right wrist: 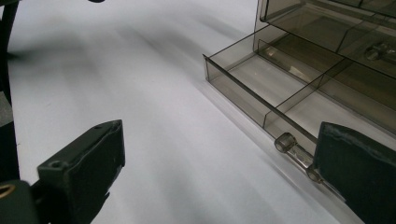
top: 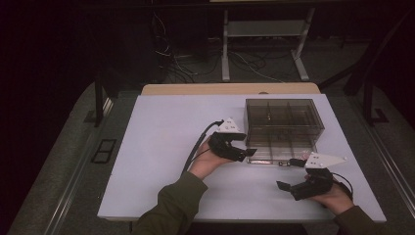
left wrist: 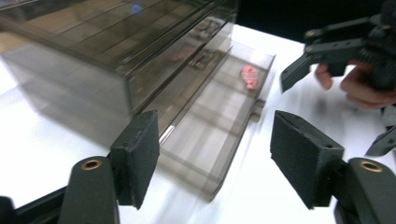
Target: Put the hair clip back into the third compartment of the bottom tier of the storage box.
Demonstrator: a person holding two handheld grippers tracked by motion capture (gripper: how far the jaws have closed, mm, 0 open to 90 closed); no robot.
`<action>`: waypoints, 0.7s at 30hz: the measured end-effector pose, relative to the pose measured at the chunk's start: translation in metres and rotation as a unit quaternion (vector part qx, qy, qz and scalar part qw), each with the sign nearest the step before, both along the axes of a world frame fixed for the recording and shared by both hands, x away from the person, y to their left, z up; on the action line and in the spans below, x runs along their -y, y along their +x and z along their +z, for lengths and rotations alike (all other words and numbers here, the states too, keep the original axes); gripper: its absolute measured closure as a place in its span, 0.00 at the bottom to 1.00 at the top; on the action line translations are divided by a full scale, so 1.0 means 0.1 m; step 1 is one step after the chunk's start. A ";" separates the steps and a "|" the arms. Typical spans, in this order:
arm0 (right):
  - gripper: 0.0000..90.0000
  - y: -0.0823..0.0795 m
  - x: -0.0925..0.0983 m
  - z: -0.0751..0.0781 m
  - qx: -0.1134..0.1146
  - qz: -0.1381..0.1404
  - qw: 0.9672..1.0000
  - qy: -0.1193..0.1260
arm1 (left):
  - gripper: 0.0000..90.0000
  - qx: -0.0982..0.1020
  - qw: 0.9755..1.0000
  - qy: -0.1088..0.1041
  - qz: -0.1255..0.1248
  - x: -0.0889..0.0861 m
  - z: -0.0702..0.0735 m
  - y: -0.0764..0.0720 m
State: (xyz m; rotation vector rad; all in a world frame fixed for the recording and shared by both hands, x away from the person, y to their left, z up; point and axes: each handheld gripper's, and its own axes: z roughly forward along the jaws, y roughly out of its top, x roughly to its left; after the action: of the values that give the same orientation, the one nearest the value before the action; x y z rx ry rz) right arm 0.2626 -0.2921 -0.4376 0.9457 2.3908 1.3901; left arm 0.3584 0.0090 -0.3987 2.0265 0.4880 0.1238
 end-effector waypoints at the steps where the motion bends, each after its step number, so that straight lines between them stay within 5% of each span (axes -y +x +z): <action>1: 0.02 0.00 0.00 0.00 0.000 -0.001 1.000 0.000 | 0.31 -0.002 1.000 -0.005 0.005 -0.03 -0.01 0.00; 11: 0.02 -0.01 0.00 0.00 0.001 -0.001 1.000 0.000 | 0.16 -0.012 0.999 -0.003 0.033 -0.28 -0.11 -0.05; 21: 0.02 -0.01 0.00 0.01 0.002 -0.001 1.000 -0.002 | 0.02 0.000 0.998 0.002 0.055 -0.49 -0.18 -0.14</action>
State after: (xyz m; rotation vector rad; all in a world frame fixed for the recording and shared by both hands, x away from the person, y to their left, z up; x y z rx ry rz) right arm 0.2612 -0.2926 -0.4369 0.9427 2.3893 1.3843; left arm 0.3440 0.0584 -0.4170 2.0033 0.6007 0.1914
